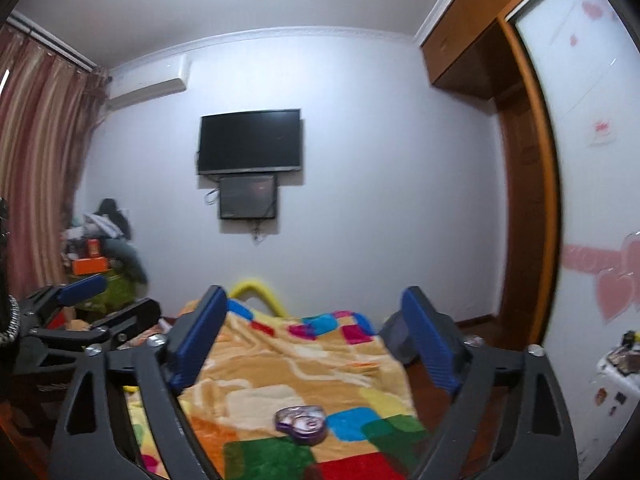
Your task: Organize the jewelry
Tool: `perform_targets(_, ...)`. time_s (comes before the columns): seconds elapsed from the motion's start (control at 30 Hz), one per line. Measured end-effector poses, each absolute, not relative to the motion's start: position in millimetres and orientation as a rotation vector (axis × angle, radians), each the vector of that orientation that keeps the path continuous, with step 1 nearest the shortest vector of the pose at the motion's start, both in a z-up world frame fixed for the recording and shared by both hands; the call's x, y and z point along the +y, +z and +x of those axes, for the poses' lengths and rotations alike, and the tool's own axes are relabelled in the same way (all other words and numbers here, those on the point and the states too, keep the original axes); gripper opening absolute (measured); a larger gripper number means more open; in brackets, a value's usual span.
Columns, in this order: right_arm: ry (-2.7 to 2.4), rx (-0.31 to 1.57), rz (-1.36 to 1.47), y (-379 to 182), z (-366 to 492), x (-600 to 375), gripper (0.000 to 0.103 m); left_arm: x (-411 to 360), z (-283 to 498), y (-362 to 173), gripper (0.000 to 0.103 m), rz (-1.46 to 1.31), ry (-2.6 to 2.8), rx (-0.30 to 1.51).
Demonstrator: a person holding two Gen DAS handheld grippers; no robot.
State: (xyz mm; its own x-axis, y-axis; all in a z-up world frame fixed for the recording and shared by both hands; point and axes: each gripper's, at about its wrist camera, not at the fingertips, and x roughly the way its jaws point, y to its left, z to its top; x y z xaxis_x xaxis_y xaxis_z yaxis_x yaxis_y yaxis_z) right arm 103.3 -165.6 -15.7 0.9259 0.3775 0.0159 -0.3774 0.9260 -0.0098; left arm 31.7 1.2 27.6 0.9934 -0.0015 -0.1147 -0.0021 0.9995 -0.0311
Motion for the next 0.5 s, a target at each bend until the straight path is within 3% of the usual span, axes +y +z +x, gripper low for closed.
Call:
perform_targets(0.07, 0.381, -0.016, -0.002, -16, 103, -167, 0.101, 1, 28, 25, 0.103, -0.042, -0.002, 0.124)
perform_targets(0.5, 0.390, 0.029, -0.015, -27, 95, -174, 0.101, 3, 29, 19, 0.103, -0.040, 0.010, 0.148)
